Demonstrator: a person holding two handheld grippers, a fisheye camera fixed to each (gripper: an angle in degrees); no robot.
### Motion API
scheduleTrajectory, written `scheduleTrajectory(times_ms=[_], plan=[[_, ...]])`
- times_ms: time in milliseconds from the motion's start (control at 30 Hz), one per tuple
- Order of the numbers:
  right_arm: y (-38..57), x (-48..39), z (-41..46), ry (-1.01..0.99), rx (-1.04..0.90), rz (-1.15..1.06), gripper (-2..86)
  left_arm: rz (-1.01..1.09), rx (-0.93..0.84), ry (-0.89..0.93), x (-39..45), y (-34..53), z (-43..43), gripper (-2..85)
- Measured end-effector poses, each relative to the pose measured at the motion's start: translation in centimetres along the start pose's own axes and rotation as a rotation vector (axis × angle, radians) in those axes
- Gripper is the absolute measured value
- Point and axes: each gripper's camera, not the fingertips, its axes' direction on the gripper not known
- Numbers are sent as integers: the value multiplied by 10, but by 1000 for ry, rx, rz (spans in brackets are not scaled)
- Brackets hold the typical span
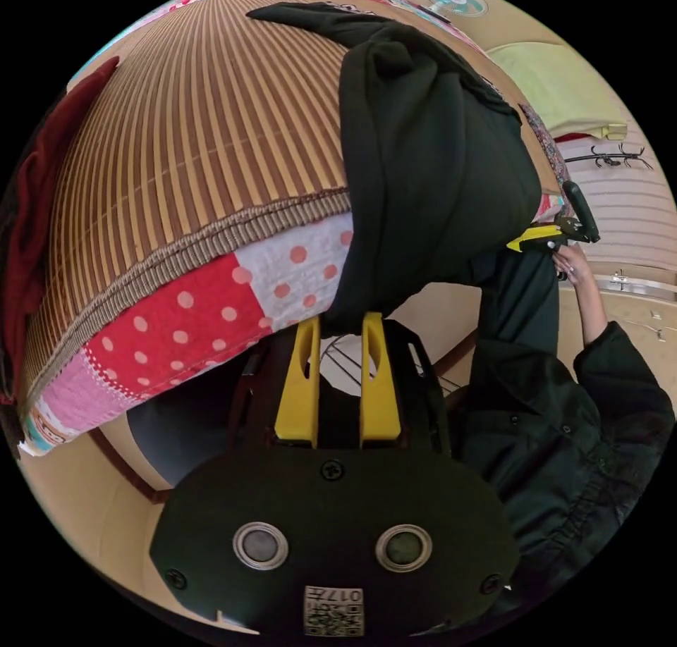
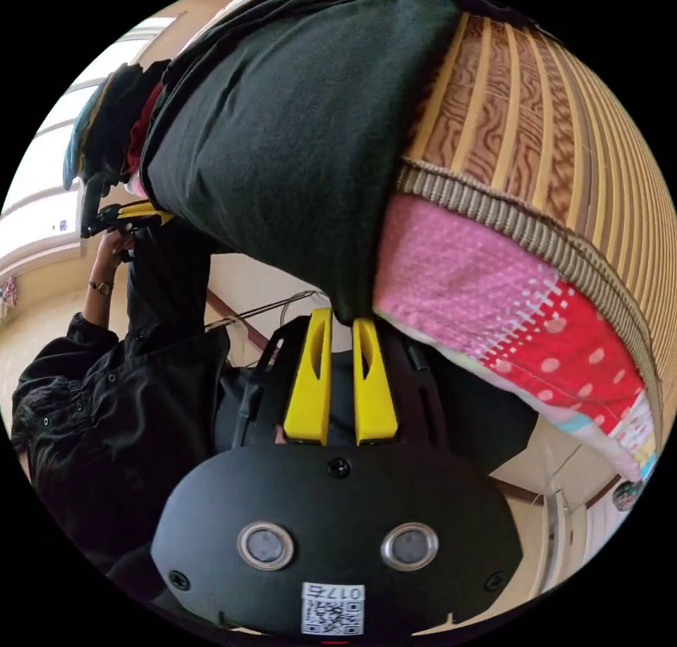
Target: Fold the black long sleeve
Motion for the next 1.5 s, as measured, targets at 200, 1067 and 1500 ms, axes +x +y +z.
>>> scheduleTrajectory(times_ms=[200,1067,1500], plan=[[94,11,-87,-383,261,-179,13,105,93,341,-24,39,-58,21],[45,159,-292,-866,967,326,95,-353,829,1070,-181,-60,-215,126],[137,83,-113,-899,844,572,128,-481,580,697,-113,13,-119,149]])
